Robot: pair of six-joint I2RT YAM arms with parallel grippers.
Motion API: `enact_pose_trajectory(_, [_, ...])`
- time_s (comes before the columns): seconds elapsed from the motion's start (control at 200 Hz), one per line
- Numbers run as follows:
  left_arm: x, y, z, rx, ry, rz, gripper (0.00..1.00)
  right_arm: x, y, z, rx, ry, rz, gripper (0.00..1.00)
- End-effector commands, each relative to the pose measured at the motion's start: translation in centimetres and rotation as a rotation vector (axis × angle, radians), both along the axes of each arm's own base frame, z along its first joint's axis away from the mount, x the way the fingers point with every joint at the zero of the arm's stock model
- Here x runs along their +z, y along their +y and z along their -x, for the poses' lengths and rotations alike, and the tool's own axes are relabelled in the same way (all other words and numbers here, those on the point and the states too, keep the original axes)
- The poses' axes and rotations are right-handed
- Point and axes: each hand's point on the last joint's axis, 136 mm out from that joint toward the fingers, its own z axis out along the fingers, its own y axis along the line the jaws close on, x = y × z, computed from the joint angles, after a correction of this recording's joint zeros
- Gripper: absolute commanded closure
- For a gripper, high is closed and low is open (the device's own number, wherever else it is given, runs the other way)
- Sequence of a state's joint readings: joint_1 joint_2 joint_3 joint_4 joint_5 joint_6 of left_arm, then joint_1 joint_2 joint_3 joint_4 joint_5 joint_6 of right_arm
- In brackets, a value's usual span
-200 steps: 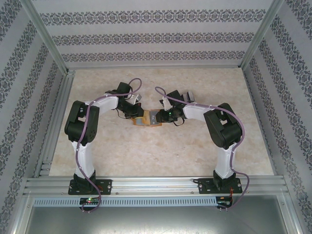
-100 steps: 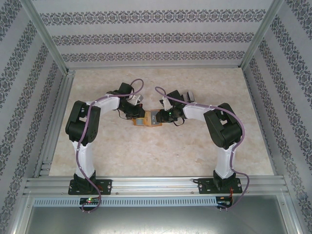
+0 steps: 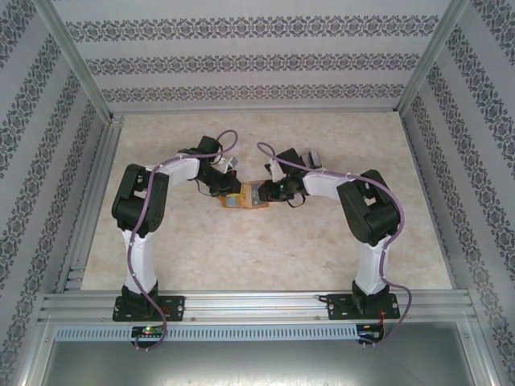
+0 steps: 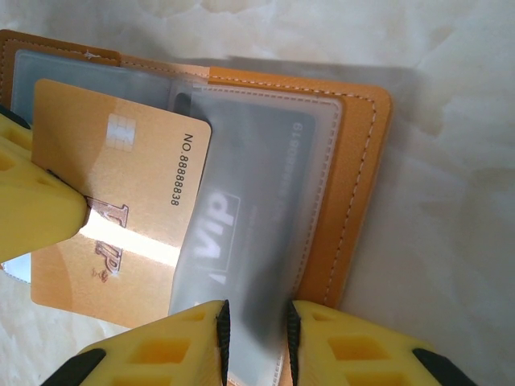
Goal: Put the credit cards into the card holder
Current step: Insert the credit card into the card slot.
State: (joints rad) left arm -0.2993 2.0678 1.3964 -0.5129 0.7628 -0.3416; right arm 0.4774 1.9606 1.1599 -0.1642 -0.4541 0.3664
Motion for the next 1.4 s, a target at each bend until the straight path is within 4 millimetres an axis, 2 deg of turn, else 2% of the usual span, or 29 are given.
enact_pose_trajectory(0.0, [-2.0, 1.1, 0.7, 0.029, 0.080, -0.064, 1.00, -1.3, -0.3, 1.2, 0.021, 0.045, 0.013, 0.71])
enact_pose_trajectory(0.195, [-1.8, 1.1, 1.0, 0.048, 0.129, -0.034, 1.00, -1.5, -0.4, 1.3, 0.021, 0.052, 0.015, 0.71])
enact_pose_trajectory(0.475, [-0.9, 1.8, 2.8, 0.019, 0.208, -0.016, 1.00, -1.5, -0.4, 1.2, 0.019, 0.049, 0.014, 0.71])
enact_pose_trajectory(0.66, [-1.4, 2.1, 3.3, 0.023, 0.251, -0.019, 1.00, -1.4, -0.5, 1.3, 0.019, 0.048, 0.013, 0.71])
enact_pose_trajectory(1.394, [-1.7, 1.9, 1.4, 0.068, 0.289, -0.050, 1.00, -1.9, -0.9, 1.6, 0.017, 0.055, 0.025, 0.71])
